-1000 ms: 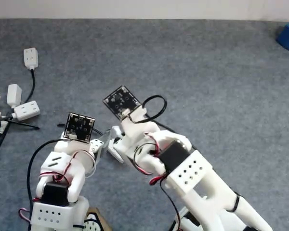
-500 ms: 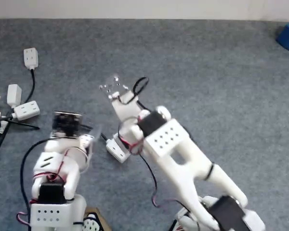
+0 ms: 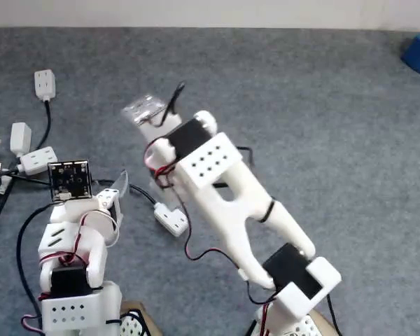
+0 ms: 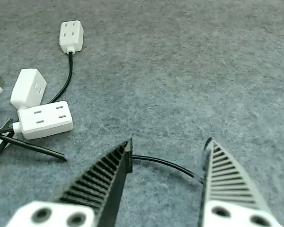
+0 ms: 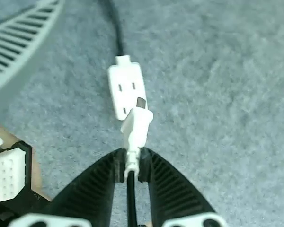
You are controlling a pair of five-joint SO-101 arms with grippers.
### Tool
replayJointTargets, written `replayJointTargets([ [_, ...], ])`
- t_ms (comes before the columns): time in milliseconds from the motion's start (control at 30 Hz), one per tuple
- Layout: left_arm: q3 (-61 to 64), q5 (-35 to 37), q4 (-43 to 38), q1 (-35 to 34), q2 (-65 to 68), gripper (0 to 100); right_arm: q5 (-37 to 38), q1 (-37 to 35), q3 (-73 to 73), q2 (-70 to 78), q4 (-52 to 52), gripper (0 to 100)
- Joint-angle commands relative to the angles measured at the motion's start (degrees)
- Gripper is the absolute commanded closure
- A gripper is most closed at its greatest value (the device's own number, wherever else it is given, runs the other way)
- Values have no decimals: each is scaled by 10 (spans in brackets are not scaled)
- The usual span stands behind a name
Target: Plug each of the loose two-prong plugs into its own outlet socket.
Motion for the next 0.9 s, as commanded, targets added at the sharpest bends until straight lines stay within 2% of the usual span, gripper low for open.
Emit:
replayJointTargets([
  [0, -3, 5, -13, -8, 0, 752, 9, -9, -9, 3, 11, 991],
  [67, -3, 5, -13, -8, 0, 752, 34, -10, 3, 14, 10, 991],
  [200, -1, 5, -13, -7, 0, 752, 152, -27, 19, 22, 8, 991],
  [400, 9, 4, -16, -5, 0, 752, 389, -7, 19, 41, 11, 991],
  [500, 4, 4, -16, -24, -5, 752, 473, 4, 16, 46, 7, 991],
  [700, -10, 6, -14, -161, -5, 752, 539, 29, 15, 47, -13, 991],
  [867, -11, 29, -17, -255, -5, 752, 506, 30, 20, 47, -26, 991],
])
